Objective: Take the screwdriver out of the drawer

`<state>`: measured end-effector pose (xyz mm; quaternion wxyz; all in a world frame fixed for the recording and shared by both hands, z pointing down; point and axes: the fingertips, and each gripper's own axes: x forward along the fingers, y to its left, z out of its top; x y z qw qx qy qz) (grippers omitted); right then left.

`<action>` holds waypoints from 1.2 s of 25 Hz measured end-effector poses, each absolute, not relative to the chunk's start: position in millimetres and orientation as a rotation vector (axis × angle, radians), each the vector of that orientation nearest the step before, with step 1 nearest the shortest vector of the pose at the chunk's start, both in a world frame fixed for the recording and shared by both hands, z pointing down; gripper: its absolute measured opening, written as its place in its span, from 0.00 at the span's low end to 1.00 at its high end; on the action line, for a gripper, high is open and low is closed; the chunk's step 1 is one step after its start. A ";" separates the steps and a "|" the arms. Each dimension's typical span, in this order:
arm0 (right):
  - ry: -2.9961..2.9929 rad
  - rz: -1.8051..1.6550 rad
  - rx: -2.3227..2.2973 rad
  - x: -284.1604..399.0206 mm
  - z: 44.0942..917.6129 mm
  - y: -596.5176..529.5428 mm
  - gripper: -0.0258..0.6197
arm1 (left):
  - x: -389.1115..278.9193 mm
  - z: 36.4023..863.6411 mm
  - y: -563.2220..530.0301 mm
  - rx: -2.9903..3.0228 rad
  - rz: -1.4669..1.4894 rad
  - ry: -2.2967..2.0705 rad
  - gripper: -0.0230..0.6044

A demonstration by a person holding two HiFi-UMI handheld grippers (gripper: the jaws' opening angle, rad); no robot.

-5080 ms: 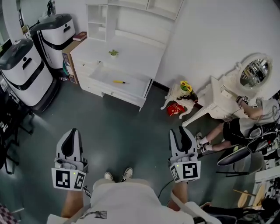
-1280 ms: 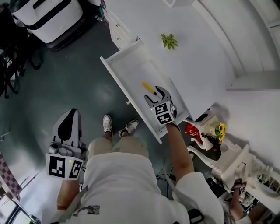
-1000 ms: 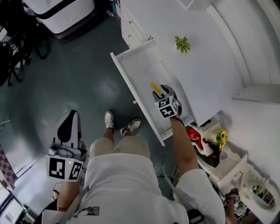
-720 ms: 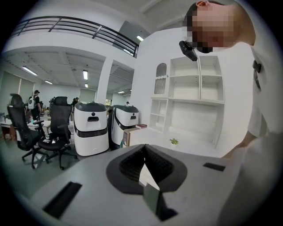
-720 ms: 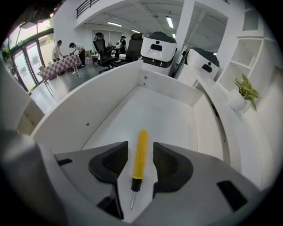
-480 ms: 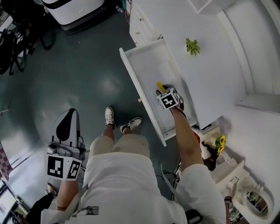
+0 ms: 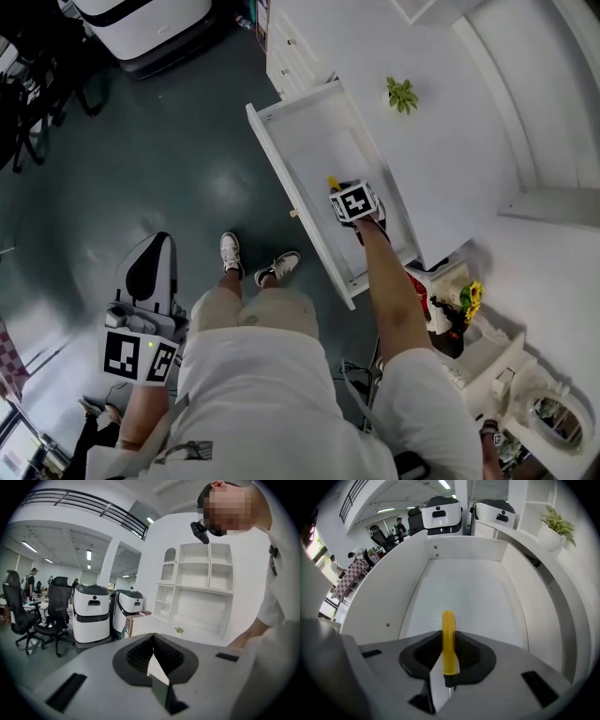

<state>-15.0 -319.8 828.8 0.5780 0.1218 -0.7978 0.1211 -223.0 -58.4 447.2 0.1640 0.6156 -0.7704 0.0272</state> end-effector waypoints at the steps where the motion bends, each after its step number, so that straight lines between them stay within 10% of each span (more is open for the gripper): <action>1: -1.874 0.305 0.306 -12.8 827.9 -319.9 0.18 | -220.9 446.0 -62.8 1.773 0.076 -2.188 0.06; 30: -2.160 0.572 1.040 98.4 642.1 -302.5 0.18 | -172.5 360.6 -194.9 2.433 -0.065 -1.784 0.06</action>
